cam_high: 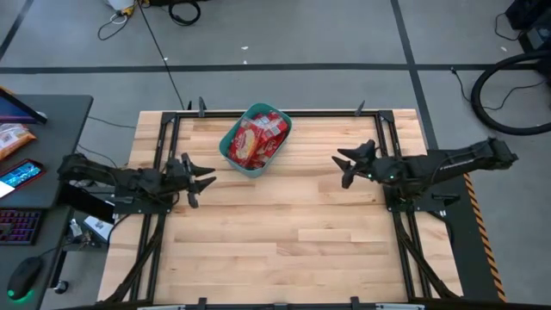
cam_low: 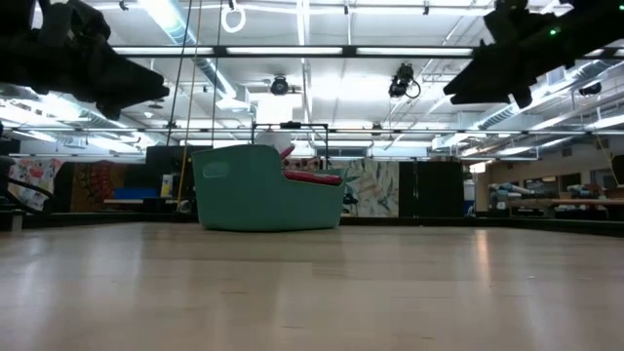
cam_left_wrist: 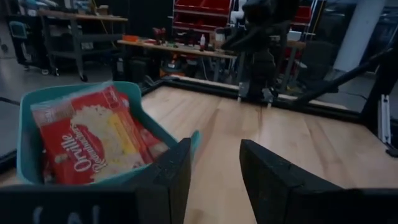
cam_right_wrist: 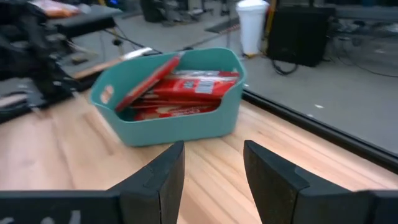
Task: Sort popcorn bags into baskets
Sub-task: Return to Home Position
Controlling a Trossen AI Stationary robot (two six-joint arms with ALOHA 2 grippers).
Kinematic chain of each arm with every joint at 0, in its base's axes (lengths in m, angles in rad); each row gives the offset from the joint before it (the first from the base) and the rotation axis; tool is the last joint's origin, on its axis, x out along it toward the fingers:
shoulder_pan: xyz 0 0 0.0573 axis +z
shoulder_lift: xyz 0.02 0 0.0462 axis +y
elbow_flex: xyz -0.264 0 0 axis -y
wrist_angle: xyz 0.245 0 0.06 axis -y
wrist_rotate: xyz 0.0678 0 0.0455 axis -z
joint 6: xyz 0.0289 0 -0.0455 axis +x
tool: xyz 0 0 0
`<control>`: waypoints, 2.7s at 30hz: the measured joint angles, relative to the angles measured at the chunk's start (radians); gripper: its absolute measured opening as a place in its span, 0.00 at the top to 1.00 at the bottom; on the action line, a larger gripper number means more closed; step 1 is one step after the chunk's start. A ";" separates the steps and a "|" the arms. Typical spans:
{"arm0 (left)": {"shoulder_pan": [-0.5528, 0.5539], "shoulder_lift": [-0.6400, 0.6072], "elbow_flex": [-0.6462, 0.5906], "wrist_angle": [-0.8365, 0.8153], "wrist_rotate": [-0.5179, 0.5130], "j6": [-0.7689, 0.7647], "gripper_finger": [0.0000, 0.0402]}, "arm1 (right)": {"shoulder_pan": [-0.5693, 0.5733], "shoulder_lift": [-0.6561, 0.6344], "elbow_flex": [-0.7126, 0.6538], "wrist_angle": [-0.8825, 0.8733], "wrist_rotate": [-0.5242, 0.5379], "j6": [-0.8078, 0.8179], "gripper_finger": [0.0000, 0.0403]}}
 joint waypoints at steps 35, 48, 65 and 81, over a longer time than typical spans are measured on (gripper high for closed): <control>0.024 -0.160 -0.061 0.072 0.097 0.149 0.65 | -0.020 -0.427 -0.414 0.467 -0.060 -0.182 0.58; 0.024 -0.159 -0.062 0.061 0.088 0.295 0.65 | -0.020 -0.424 -0.414 0.434 -0.015 -0.485 0.58; 0.024 -0.160 -0.062 0.062 0.087 0.312 0.65 | -0.020 -0.424 -0.414 0.435 -0.016 -0.488 0.58; 0.024 -0.160 -0.062 0.062 0.088 0.312 0.65 | -0.020 -0.424 -0.414 0.435 -0.016 -0.488 0.58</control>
